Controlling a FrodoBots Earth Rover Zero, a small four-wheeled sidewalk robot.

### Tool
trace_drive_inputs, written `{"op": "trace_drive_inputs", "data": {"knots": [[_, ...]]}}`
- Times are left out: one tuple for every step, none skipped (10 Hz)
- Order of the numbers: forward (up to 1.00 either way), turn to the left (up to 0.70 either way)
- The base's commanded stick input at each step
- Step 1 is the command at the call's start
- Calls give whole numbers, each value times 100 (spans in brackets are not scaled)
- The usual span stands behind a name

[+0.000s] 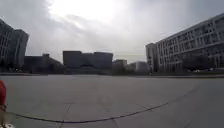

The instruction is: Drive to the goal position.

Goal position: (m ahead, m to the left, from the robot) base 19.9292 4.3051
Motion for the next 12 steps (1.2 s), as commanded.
{"op": "trace_drive_inputs", "data": {"knots": [[100, 0], [100, 0], [100, 0], [100, 0], [100, 0], [100, 0], [100, 0], [100, 0], [100, 0], [100, 0], [100, 0], [100, 0]]}}
